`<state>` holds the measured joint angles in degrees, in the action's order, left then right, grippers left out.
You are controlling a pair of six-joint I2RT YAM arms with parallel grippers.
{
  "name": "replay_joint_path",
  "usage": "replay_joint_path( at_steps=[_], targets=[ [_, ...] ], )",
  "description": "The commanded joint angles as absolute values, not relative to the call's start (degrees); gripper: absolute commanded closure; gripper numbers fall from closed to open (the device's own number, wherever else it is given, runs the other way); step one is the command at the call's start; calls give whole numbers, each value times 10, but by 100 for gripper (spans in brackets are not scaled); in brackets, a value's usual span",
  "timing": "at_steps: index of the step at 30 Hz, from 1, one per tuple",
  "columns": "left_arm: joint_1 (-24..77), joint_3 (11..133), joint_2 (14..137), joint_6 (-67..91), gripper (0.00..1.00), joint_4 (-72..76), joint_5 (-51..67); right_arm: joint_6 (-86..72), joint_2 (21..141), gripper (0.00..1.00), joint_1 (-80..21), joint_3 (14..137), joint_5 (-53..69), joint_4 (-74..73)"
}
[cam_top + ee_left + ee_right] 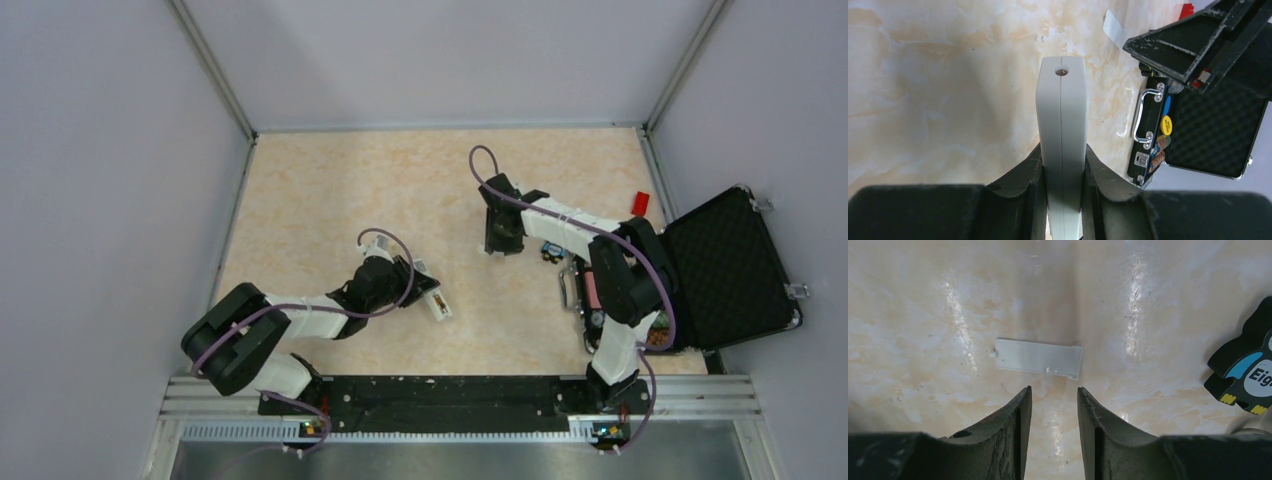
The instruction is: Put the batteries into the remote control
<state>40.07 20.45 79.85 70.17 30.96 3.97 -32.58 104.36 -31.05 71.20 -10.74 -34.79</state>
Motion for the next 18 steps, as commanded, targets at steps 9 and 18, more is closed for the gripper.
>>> replay_joint_path(
  at_steps=[9,18],
  targets=[
    [431,215,852,750,82,375,-52,-326,1021,59,-305,718,-109,-334],
    [437,206,842,769,63,319,-76,-316,1052,58,-287,756,-110,-332]
  ],
)
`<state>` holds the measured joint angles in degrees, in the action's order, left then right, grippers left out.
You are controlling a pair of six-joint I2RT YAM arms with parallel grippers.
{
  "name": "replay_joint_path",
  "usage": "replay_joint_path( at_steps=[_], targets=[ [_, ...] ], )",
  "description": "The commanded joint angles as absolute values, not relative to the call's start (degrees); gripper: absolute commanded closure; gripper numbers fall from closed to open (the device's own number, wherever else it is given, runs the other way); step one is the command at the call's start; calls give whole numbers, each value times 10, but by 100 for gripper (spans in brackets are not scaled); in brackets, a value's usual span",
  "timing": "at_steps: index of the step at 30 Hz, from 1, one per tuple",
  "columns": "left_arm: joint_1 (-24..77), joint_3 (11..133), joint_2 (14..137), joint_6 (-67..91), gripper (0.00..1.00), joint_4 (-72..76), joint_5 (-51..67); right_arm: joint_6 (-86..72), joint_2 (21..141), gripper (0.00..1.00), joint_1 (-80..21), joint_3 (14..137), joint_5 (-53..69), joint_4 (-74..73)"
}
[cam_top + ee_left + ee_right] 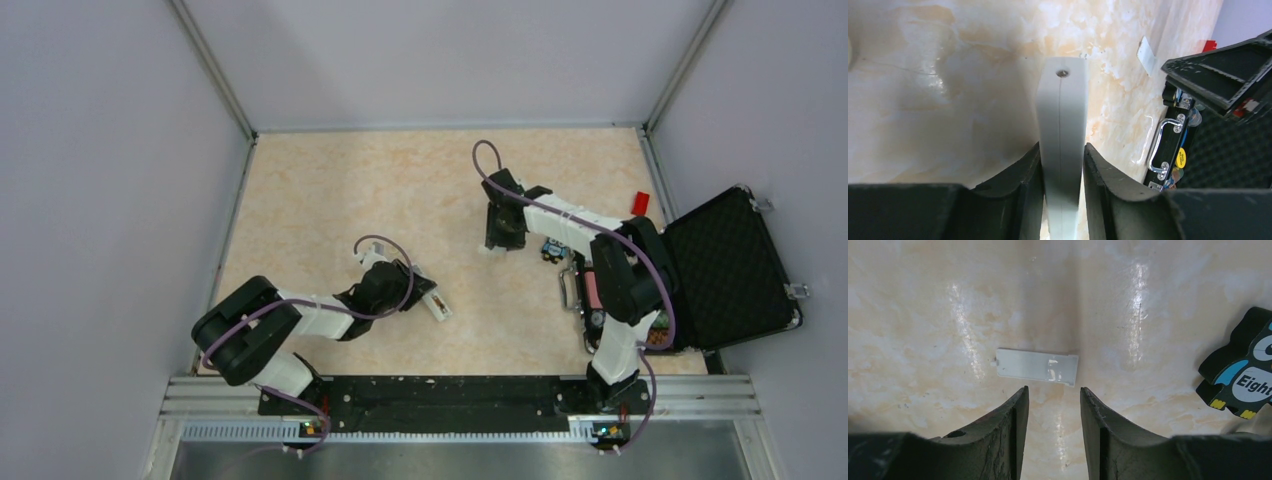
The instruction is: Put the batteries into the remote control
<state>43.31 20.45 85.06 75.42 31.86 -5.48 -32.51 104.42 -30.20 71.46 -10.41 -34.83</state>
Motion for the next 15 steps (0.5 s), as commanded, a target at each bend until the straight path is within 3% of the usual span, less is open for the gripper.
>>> replay_joint_path(
  at_steps=[1,9,15],
  targets=[
    [438,205,841,769,61,318,-76,-314,1058,58,-286,763,-114,-332],
    [443,196,816,774,45,287,-85,-306,1113,65,-279,810,-154,-333],
    [448,192,751,787,39,186,-121,-308,1134,69,-279,807,-169,-345]
  ],
)
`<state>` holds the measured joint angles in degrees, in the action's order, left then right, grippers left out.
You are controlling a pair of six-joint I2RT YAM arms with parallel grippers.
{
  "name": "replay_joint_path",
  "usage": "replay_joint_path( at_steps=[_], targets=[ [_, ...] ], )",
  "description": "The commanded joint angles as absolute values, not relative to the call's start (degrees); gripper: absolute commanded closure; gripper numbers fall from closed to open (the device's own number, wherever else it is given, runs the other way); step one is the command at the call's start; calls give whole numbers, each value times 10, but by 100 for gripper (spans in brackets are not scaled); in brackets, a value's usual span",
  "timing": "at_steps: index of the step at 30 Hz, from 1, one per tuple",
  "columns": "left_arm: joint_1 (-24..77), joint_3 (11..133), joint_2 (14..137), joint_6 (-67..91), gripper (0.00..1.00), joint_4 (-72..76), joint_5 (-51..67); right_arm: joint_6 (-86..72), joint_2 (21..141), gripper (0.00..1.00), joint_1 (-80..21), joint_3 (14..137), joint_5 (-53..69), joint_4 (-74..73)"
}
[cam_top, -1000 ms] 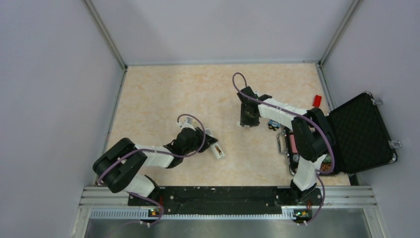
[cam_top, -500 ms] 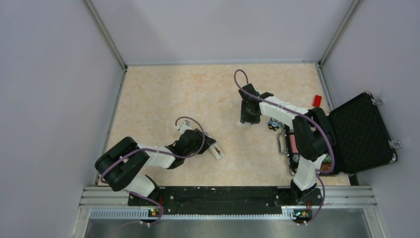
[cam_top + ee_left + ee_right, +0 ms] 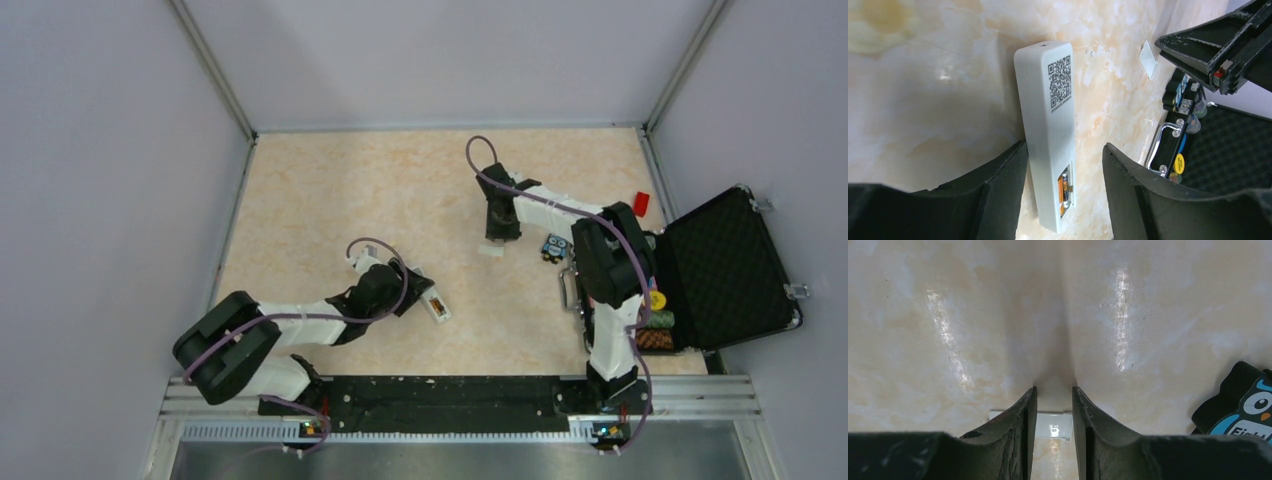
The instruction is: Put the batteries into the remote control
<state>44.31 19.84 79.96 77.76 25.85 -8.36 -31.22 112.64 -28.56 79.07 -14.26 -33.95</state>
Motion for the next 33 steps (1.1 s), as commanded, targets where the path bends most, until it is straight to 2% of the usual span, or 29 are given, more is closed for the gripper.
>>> replay_joint_path(
  at_steps=[1,7,17,24,33],
  targets=[
    [449,192,740,788,38,163,-126,-309,1134,69,-279,802,-168,-347],
    [453,190,677,796,37,80,-143,-319,1109,70,-289,746,-161,-351],
    [459,178,613,801,37,37,-133,-387,1037,71,-355,631,-149,-358],
    [460,196,567,764,37,5,-121,-406,1002,71,-376,635,-171,-379],
    [460,245,513,700,37,-71,-143,-476,997,60,-392,673,-184,-394]
  ],
)
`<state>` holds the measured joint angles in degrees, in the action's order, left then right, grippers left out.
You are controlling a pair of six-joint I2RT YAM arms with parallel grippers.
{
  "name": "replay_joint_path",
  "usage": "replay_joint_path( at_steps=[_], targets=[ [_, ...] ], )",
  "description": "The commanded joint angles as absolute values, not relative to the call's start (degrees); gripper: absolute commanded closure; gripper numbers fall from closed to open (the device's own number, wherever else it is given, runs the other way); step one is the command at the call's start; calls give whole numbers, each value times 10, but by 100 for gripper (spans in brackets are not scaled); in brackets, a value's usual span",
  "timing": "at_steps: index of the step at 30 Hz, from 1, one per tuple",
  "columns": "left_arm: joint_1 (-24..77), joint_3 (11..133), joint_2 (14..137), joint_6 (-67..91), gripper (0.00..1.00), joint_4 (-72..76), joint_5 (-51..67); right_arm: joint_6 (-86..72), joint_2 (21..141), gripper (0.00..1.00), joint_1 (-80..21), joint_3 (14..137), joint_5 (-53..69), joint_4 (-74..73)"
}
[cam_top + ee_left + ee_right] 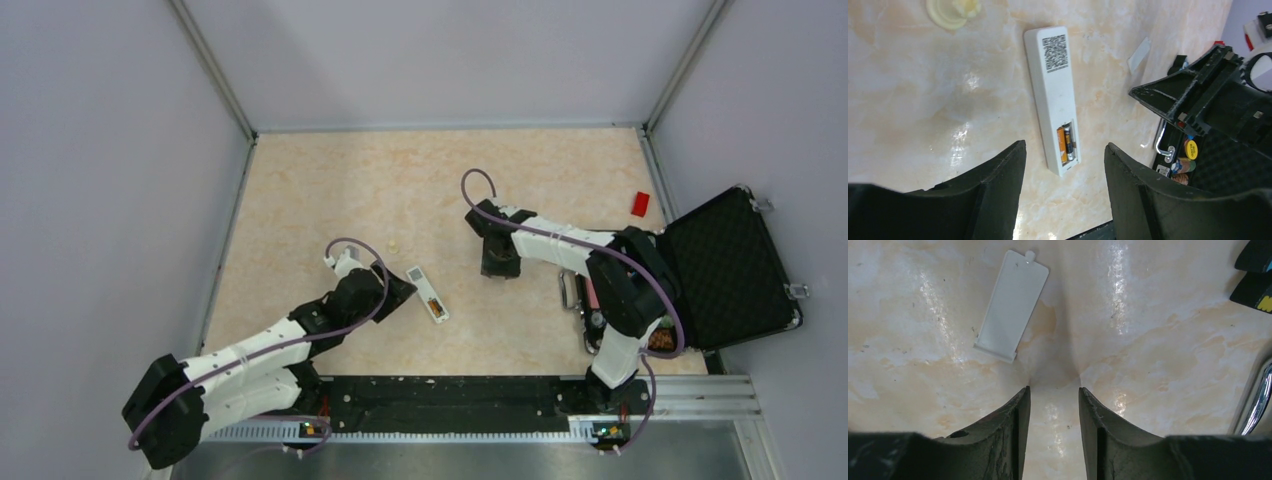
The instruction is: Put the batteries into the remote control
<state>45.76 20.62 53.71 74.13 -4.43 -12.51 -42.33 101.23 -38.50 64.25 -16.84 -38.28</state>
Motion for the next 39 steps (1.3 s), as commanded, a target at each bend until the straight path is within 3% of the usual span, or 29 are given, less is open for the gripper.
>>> replay_joint_path(
  at_steps=[1,17,33,39],
  targets=[
    [460,250,509,696,37,-77,-147,-489,1002,58,-393,680,-185,-395],
    [460,275,457,662,36,-127,-223,-675,1092,53,-396,766,-212,-427],
    [459,259,414,642,36,-133,-252,-731,1131,58,-396,787,-208,-466],
    [459,257,409,641,36,-133,-253,-731,1138,65,-396,786,-203,-473]
  ],
)
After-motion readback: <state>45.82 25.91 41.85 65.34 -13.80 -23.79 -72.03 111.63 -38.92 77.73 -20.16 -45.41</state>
